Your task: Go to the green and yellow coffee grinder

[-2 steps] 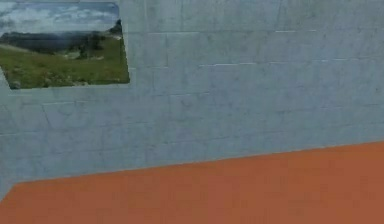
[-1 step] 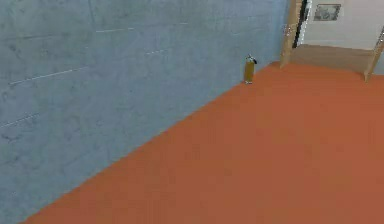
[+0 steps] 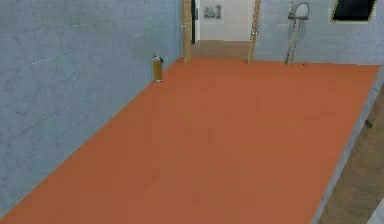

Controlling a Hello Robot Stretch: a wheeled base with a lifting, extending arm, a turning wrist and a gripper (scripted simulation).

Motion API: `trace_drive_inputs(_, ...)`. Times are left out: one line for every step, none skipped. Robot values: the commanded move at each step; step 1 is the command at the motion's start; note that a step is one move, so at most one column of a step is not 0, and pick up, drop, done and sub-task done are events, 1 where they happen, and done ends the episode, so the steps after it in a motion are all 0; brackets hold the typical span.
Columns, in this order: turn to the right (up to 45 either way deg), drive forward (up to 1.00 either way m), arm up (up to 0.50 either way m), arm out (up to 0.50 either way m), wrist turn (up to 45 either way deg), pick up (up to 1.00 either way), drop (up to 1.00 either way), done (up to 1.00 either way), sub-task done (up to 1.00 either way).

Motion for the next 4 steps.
trace_drive_inputs(3.0,0.00,0.00,0.00,0.0,0.00,0.00,0.00,0.00)
trace_drive_inputs(0.0,1.00,0.00,0.00,0.0,0.00,0.00,0.00,0.00)
trace_drive_inputs(0.0,1.00,0.00,0.00,0.0,0.00,0.00,0.00,0.00)
trace_drive_inputs(0.0,1.00,0.00,0.00,0.0,0.00,0.00,0.00,0.00)
